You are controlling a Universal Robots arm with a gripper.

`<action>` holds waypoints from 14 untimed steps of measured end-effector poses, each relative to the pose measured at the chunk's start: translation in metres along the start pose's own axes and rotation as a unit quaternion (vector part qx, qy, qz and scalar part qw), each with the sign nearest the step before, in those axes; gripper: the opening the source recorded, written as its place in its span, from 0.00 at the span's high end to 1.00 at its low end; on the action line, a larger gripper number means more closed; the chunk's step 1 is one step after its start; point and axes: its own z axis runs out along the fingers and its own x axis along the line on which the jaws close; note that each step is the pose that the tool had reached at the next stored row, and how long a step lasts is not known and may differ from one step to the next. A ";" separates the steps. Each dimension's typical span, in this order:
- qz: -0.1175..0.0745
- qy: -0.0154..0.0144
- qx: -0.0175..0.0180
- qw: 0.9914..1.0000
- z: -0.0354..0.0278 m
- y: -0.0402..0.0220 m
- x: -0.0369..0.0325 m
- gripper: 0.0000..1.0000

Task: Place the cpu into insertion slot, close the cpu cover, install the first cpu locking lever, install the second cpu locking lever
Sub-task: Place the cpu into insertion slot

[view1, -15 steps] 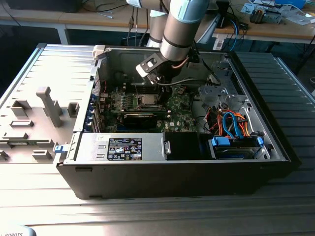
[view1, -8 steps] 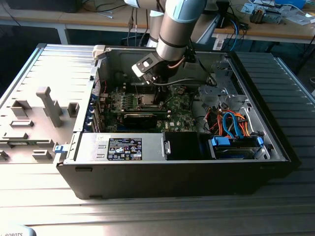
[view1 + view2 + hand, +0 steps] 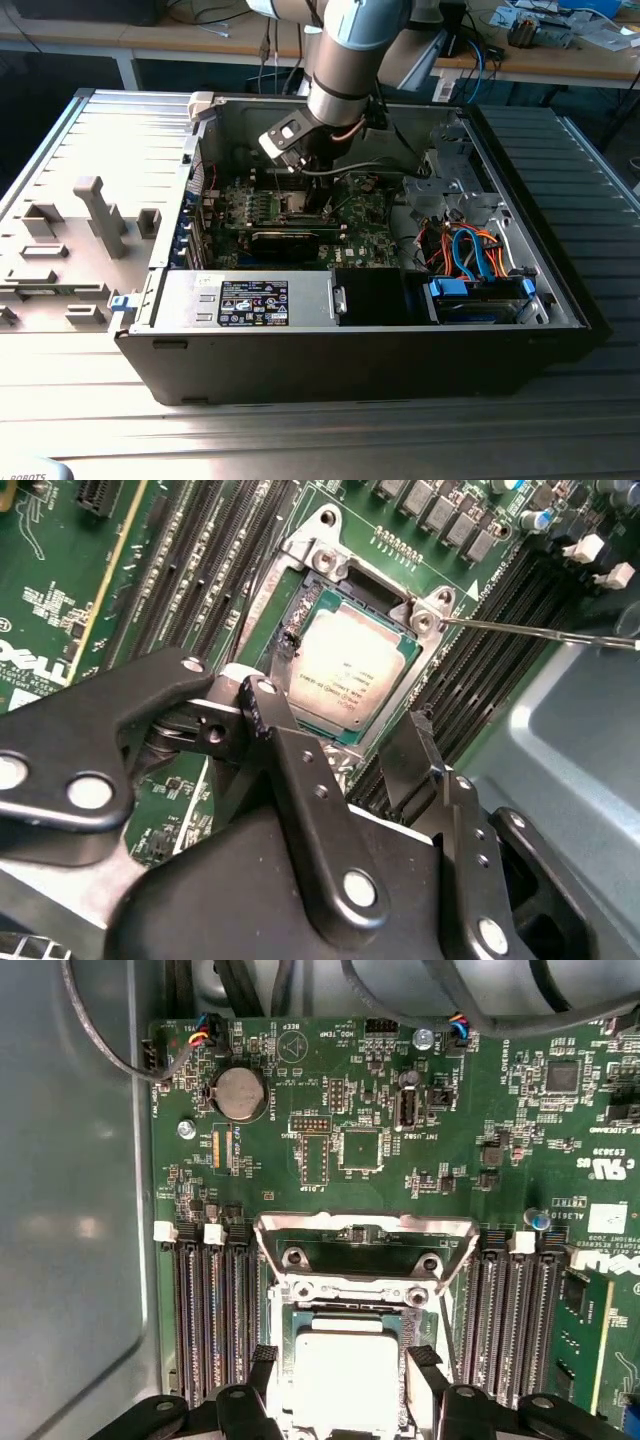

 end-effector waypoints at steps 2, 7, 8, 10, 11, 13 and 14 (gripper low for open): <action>0.000 -0.001 0.000 1.000 0.0015 0.0002 0.0006 0.38; -0.009 -0.020 0.002 1.000 0.0039 0.0004 0.0008 0.38; -0.008 -0.021 0.002 1.000 0.0044 0.0004 0.0013 0.38; -0.008 -0.022 0.002 1.000 0.0052 0.0005 0.0027 0.38; -0.008 -0.022 0.002 1.000 0.0056 0.0006 0.0034 0.38; -0.010 -0.022 0.002 1.000 0.0067 -0.0005 0.0038 0.38; -0.014 -0.023 0.002 1.000 0.0070 -0.0010 0.0038 0.38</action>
